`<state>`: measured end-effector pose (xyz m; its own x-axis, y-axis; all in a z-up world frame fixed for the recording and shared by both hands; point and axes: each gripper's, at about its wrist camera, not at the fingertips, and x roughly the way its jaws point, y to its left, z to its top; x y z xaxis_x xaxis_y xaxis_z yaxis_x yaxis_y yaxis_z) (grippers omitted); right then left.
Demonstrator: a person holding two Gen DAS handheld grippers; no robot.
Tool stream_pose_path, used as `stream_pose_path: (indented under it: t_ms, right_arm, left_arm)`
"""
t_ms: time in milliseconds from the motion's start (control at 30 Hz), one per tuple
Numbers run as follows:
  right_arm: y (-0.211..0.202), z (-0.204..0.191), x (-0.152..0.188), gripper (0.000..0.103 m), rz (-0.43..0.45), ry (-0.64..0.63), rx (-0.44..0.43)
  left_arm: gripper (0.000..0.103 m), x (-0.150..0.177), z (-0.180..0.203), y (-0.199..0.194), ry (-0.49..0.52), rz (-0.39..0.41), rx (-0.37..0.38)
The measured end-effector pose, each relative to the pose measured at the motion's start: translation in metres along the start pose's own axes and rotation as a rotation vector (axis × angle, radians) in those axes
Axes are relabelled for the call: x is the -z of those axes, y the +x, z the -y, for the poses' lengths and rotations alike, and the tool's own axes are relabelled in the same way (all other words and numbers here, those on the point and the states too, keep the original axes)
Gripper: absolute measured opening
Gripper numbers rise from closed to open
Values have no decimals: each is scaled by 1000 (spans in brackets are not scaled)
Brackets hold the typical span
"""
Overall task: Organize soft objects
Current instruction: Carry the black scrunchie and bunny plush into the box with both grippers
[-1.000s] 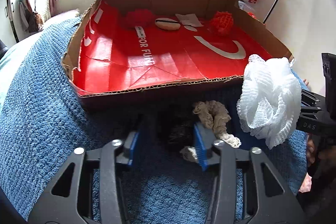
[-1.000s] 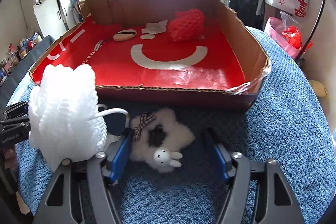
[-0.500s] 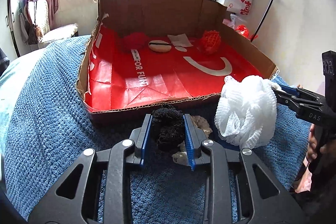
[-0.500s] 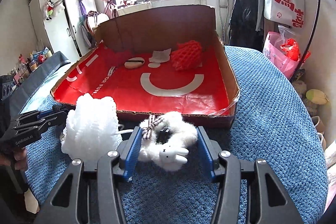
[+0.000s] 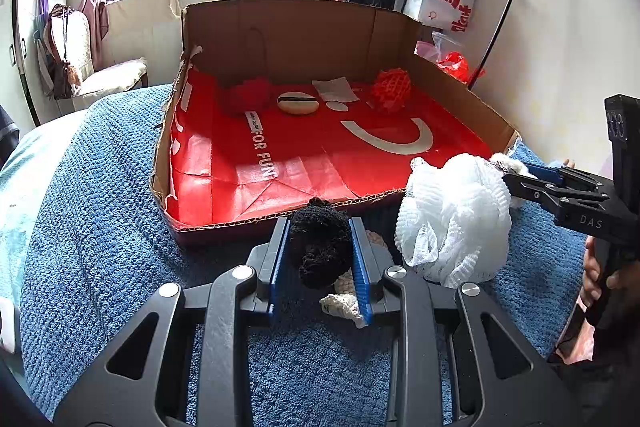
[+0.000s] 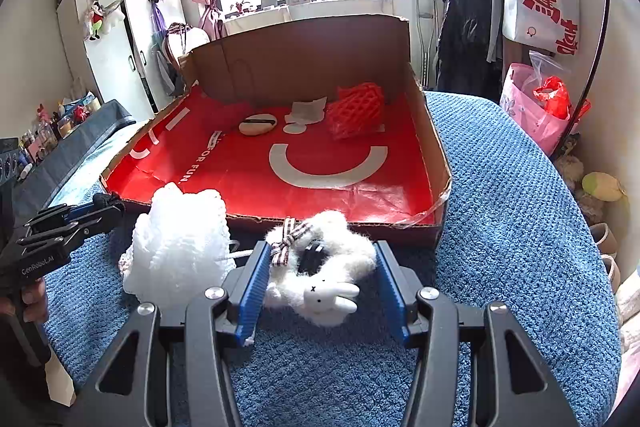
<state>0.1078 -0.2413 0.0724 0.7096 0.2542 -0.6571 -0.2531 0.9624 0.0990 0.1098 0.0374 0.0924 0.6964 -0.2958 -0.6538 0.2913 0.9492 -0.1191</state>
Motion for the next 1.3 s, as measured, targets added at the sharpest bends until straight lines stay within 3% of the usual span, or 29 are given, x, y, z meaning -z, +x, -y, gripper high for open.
stream_pose_path:
  t_ms: [200,400,600,800,1300]
  right_arm:
    - [-3,-2,-13,54,28,-14,-4]
    - [15,-2,-52,54,28,-51,0]
    - [62,-3,-90,54,-64,-116,35]
    - [107,-3,-106,54,-172,-157,77]
    - [145,-2,-109,55,-297,-208,130]
  left_arm:
    - [27,-8,2,1,13,10,-12]
    - [27,-35,-3,15,46,16,-25]
    - [27,-69,-12,49,92,-37,-56]
    - [27,-91,-17,89,112,-116,-69]
    - [27,-98,-31,144,87,-253,-109]
